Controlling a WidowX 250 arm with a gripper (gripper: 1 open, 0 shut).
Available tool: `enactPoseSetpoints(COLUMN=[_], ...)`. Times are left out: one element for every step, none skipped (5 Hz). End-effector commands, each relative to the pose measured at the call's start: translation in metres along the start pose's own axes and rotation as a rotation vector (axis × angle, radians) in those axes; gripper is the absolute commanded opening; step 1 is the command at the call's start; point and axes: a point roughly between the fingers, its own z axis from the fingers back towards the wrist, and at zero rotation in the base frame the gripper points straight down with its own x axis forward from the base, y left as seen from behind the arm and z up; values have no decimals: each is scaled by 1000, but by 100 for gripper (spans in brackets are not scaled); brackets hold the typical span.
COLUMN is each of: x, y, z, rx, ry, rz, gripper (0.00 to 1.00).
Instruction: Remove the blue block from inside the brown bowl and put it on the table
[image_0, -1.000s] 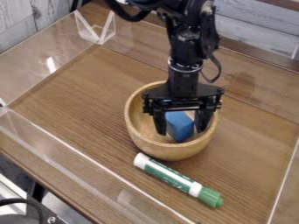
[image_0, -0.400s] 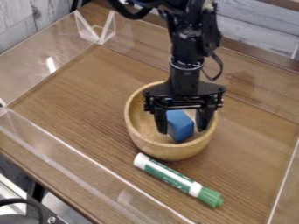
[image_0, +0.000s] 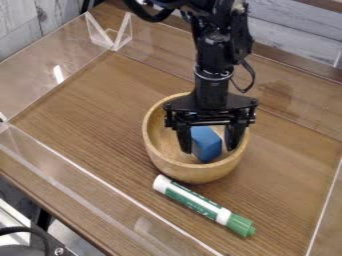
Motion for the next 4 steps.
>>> enactPoseSetpoints(x=[6, 6, 6, 5], y=[-5, -2, 1, 4], z=[14, 14, 15, 16], rx=[-44, -42, -40, -36], ry=[-44, -41, -37, -33], rz=[1, 1, -3, -5], gripper=[0, 0, 0, 0])
